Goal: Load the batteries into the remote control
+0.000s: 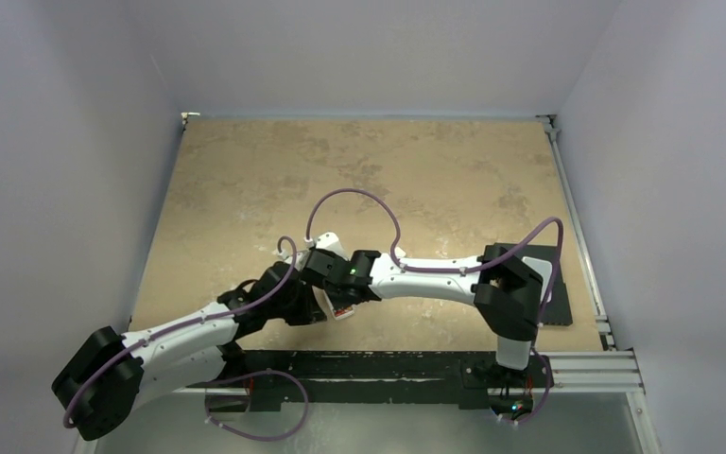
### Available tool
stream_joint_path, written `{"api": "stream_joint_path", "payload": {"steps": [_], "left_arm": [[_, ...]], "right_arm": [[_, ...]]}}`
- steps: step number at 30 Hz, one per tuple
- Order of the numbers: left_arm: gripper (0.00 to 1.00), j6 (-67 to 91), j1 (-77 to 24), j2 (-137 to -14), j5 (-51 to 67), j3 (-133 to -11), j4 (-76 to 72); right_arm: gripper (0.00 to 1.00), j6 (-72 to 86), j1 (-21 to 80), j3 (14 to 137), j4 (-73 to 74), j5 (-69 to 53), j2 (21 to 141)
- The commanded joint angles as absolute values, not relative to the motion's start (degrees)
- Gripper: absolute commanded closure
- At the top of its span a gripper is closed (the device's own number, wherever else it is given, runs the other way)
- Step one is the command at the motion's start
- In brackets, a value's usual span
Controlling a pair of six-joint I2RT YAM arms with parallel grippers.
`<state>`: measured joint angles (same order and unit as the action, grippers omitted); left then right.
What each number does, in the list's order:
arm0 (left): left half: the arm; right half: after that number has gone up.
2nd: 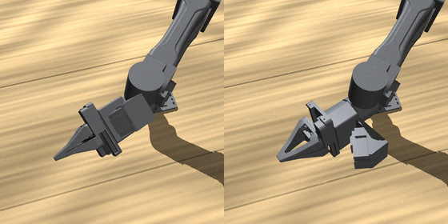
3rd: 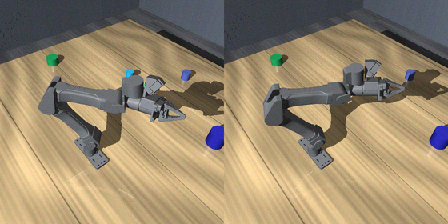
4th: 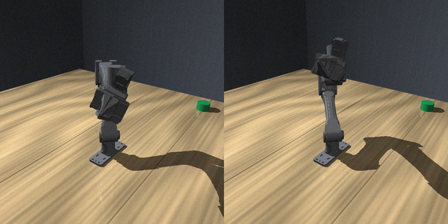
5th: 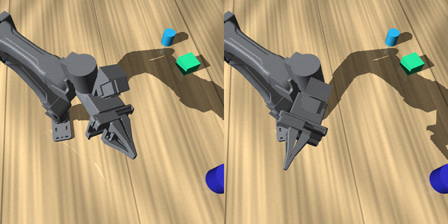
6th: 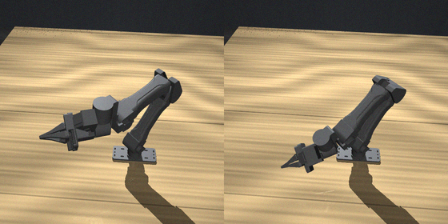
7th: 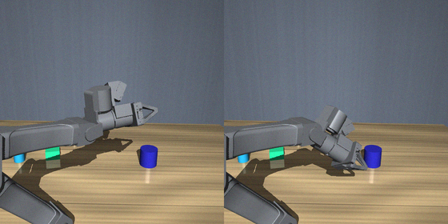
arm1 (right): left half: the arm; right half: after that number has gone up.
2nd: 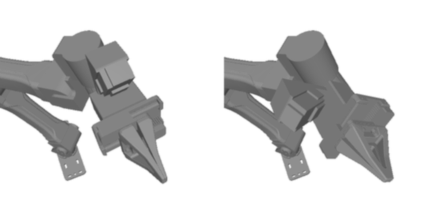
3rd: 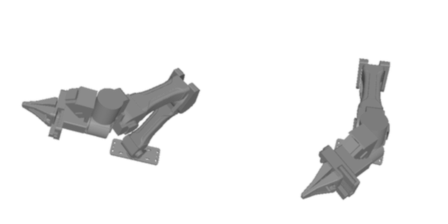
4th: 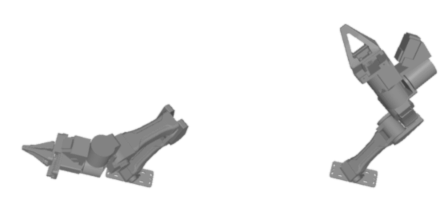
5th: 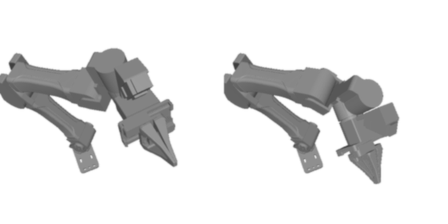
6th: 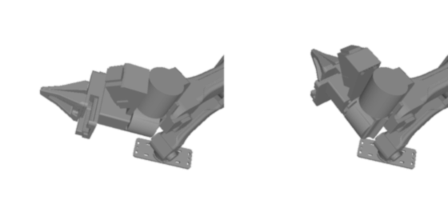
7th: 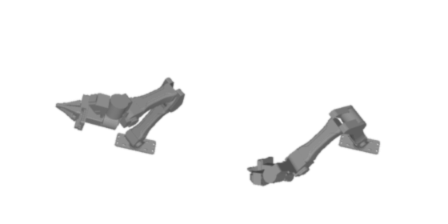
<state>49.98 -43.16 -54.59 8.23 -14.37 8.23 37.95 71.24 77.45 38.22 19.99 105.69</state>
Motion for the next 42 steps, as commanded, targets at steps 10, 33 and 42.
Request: {"api": "stream_joint_path", "payload": {"steps": [10, 33, 42], "left_arm": [[1.00, 48.6, -43.4, -54.1, 6.2, -17.2, 9.9], [1.00, 48.9, -43.3, -54.2, 6.0, -16.7, 10.1], [1.00, 48.7, -43.4, -53.3, 5.4, -17.5, 11.6]], "right_arm": [[0.97, 38.0, 71.5, 74.7, 33.9, 18.0, 105.7], [0.99, 38.1, 71.3, 71.9, 30.3, 17.3, 109.8], [0.96, 38.0, 71.3, 73.0, 32.6, 19.9, 106.2]]}}
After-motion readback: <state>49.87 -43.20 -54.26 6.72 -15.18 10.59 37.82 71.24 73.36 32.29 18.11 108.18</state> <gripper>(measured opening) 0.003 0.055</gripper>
